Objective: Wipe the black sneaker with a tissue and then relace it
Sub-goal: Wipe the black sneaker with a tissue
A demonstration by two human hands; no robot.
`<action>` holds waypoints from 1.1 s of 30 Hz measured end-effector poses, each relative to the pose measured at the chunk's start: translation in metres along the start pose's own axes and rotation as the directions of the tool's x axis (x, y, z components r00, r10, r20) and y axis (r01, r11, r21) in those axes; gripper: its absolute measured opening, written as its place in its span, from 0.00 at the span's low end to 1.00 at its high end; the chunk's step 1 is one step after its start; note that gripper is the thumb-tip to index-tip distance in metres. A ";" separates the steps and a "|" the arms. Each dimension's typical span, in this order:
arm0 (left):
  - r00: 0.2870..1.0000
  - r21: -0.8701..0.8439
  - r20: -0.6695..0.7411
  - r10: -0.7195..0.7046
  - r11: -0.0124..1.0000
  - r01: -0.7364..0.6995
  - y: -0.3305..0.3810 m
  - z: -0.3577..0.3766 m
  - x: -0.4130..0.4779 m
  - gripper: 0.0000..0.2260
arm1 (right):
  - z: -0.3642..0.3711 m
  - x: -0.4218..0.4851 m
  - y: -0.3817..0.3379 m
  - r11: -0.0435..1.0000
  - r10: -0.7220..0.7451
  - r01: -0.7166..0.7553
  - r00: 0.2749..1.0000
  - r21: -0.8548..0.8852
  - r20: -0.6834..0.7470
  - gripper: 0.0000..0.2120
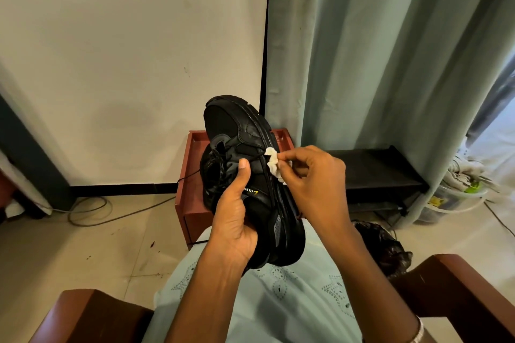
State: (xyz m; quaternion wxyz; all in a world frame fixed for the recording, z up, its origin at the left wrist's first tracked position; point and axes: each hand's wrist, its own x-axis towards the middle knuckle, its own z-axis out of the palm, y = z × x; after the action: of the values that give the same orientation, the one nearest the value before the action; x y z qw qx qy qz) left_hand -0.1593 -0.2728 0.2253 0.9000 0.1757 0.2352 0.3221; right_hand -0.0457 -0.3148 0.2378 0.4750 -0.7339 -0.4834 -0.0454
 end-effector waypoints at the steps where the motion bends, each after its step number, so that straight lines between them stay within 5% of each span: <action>1: 1.000 0.010 -0.003 0.003 1.000 -0.003 0.000 -0.002 0.000 0.21 | -0.003 -0.003 0.001 0.999 0.017 -0.015 0.998 -0.032 0.057 0.05; 5: 0.999 0.055 -0.030 0.028 0.998 -0.027 0.002 -0.009 0.005 0.19 | -0.025 -0.014 0.005 0.978 0.133 -0.066 0.927 -0.197 0.350 0.03; 8: 0.998 0.060 -0.042 0.035 0.998 -0.033 0.001 -0.009 0.007 0.18 | -0.034 -0.011 0.004 0.969 0.159 -0.060 0.892 -0.238 0.423 0.03; 14: 1.000 0.018 -0.005 -0.016 1.000 0.016 -0.005 -0.002 0.004 0.20 | -0.007 0.006 0.005 0.999 0.035 -0.032 0.996 -0.036 0.083 0.03; 18: 1.000 0.007 -0.021 -0.017 1.000 0.017 -0.002 -0.001 0.004 0.22 | 0.006 -0.002 0.010 0.991 -0.128 0.129 0.991 0.042 -0.031 0.08; 21: 0.999 0.030 -0.052 -0.009 0.999 0.010 0.002 -0.008 0.005 0.24 | 0.002 -0.018 0.018 0.976 -0.219 0.219 0.975 0.000 0.049 0.08; 28: 0.991 0.054 -0.131 0.031 0.998 -0.025 0.007 -0.014 0.010 0.26 | -0.031 -0.035 0.025 0.982 -0.113 0.168 0.881 -0.080 0.459 0.08; 33: 0.998 0.028 -0.064 -0.014 0.999 0.016 0.003 -0.009 0.006 0.23 | -0.031 -0.021 0.019 0.984 -0.139 0.175 0.866 -0.031 0.480 0.12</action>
State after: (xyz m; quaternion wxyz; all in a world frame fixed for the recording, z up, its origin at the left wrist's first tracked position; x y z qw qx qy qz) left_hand -0.1616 -0.2653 0.2172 0.8919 0.1764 0.2695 0.3173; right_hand -0.0305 -0.3527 0.2315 0.3090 -0.6976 -0.6414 0.0802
